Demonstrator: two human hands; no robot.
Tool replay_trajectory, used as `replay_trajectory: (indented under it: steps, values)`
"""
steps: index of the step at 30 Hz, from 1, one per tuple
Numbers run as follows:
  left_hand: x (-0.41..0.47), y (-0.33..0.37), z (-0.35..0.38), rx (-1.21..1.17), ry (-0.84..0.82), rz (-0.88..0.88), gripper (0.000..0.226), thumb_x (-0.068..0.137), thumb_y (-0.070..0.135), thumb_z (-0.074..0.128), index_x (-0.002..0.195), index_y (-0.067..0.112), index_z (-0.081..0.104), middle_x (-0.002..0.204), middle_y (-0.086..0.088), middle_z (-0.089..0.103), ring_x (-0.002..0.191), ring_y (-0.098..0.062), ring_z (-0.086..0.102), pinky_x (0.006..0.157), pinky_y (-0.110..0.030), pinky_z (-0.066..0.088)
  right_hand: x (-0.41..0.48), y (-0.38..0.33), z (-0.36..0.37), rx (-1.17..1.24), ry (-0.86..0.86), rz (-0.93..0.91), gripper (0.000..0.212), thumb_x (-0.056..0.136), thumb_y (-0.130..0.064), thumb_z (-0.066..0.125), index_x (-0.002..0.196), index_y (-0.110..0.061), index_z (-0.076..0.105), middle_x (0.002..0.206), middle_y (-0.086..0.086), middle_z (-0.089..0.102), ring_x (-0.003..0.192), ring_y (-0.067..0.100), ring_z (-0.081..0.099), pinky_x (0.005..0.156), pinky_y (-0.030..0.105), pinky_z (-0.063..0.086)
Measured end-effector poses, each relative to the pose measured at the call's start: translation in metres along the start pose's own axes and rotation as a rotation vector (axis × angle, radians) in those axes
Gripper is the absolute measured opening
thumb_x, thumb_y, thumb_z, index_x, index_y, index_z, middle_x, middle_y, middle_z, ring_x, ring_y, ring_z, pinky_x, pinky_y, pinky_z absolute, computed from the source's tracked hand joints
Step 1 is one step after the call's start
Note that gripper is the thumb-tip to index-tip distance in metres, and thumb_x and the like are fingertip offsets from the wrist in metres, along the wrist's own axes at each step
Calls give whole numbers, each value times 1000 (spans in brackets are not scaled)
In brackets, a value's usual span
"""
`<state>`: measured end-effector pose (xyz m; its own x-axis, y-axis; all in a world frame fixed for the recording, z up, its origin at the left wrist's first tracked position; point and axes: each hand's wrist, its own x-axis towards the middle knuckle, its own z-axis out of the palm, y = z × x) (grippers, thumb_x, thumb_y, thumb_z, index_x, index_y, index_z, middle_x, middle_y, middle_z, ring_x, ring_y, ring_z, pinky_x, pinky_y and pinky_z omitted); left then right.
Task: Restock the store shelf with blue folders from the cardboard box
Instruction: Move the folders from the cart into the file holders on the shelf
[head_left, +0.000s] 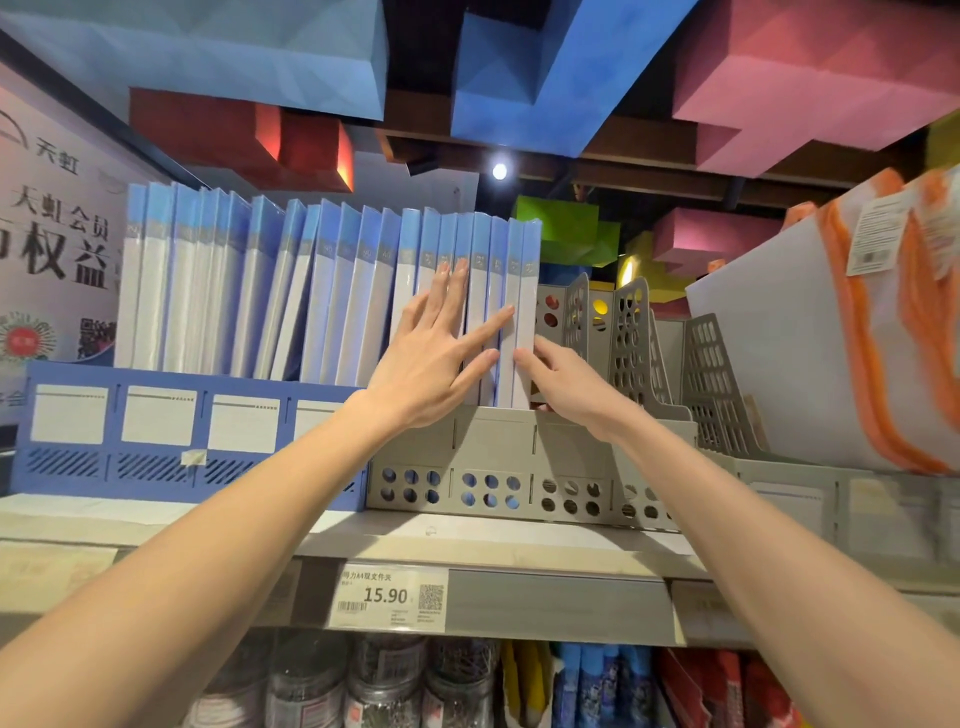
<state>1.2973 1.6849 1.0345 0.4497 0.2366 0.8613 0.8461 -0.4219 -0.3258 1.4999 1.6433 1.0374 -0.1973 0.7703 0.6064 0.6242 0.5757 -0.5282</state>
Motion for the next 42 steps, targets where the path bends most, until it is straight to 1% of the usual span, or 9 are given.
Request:
replay_trajectory:
  steps: [4, 13, 20, 25, 29, 31, 34, 39, 42]
  values:
    - [-4, -1, 2, -3, 4, -8, 56, 108, 56, 22, 159, 46, 3, 167, -12, -19, 154, -29, -21, 127, -45, -3, -2, 1, -4, 130, -7, 40, 36, 108, -37, 37, 141, -28, 49, 127, -10, 63, 102, -4, 62, 68, 13, 49]
    - [-6, 0, 1, -36, 1, -16, 58, 106, 59, 21, 159, 46, 2, 167, -11, -20, 153, -26, -24, 126, -44, -6, -8, -4, -1, 176, 16, 109, 32, 109, -34, 34, 137, -26, 46, 113, -17, 61, 85, -13, 62, 58, 4, 46]
    - [-6, 2, 9, -107, 17, -38, 61, 104, 63, 21, 159, 46, 2, 167, -10, -23, 152, -26, -27, 126, -46, -6, -12, -10, 15, -10, 88, 52, 40, 110, -36, 29, 145, -23, 44, 128, -12, 58, 110, -2, 56, 75, 6, 40]
    - [-5, 6, 19, -122, 51, -49, 64, 103, 65, 21, 160, 44, 2, 166, -12, -24, 152, -29, -26, 126, -48, -5, -11, -17, 19, -140, 134, 91, 42, 110, -37, 28, 146, -23, 44, 140, -5, 55, 124, 12, 50, 98, 29, 37]
    - [-8, 3, 9, -116, 4, -33, 69, 102, 61, 29, 161, 39, -1, 166, -15, -23, 153, -31, -24, 127, -47, -4, -26, -31, 20, -245, 208, 114, 35, 108, -24, 37, 135, -20, 60, 123, 0, 68, 108, 15, 60, 87, 29, 43]
    - [-17, 4, 1, -116, -61, -36, 72, 103, 59, 31, 161, 37, -5, 166, -15, -20, 154, -31, -20, 127, -47, -1, -41, -36, 20, -290, 277, 105, 34, 105, -17, 43, 130, -21, 65, 118, -3, 71, 107, 13, 63, 94, 29, 46]
    - [-33, 12, -18, -223, -147, -55, 71, 103, 55, 36, 161, 38, -2, 169, -15, -4, 157, -31, -3, 126, -47, 10, -64, -45, 13, -304, 329, 115, 31, 102, -12, 50, 128, -12, 67, 119, 3, 72, 110, 13, 65, 104, 34, 49]
    - [-70, 38, -74, -451, -106, -159, 63, 102, 38, 50, 159, 28, 27, 141, -11, 58, 133, -25, 49, 111, -42, 37, -119, -72, 12, -295, 285, 79, 28, 101, -21, 55, 125, -13, 67, 116, 0, 71, 103, 8, 64, 84, 15, 46]
    - [-105, 60, -114, -581, -90, -300, 55, 101, 36, 52, 154, 28, 37, 130, -5, 66, 122, -24, 57, 102, -42, 45, -165, -86, 21, -233, 232, 45, 28, 101, -22, 55, 125, -14, 66, 114, -2, 71, 101, 7, 64, 83, 17, 50]
